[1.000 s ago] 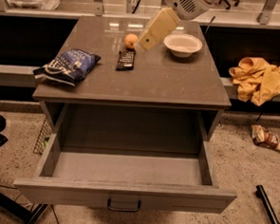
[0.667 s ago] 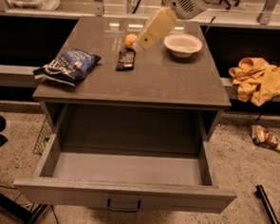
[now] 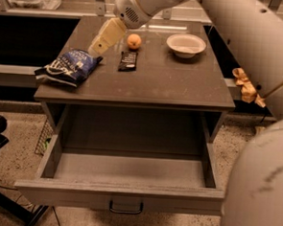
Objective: Place blue chip bag into top drawer
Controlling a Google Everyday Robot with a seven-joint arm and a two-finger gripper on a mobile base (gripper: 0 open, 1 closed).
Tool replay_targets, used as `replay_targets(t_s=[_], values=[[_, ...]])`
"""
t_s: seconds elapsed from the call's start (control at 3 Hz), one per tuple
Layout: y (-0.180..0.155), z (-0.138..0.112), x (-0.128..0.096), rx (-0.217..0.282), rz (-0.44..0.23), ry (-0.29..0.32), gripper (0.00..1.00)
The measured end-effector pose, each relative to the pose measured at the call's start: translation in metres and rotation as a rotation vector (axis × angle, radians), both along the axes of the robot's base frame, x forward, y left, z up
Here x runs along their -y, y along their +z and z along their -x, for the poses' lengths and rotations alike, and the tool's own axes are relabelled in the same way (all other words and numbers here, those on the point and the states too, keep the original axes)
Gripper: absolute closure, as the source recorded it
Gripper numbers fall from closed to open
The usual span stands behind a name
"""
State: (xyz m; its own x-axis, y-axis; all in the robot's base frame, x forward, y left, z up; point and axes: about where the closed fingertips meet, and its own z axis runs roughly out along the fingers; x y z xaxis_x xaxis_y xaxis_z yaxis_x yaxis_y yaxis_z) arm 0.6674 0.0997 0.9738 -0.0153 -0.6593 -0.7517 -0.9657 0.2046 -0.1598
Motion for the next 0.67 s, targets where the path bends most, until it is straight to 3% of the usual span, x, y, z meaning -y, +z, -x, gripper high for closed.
replay_targets(t_s=[0.33, 0.67], values=[[-0.035, -0.016, -0.062, -0.047, -0.057, 0.052, 0.0], [-0.065, -0.02, -0.083, -0.052, -0.051, 0.026, 0.0]])
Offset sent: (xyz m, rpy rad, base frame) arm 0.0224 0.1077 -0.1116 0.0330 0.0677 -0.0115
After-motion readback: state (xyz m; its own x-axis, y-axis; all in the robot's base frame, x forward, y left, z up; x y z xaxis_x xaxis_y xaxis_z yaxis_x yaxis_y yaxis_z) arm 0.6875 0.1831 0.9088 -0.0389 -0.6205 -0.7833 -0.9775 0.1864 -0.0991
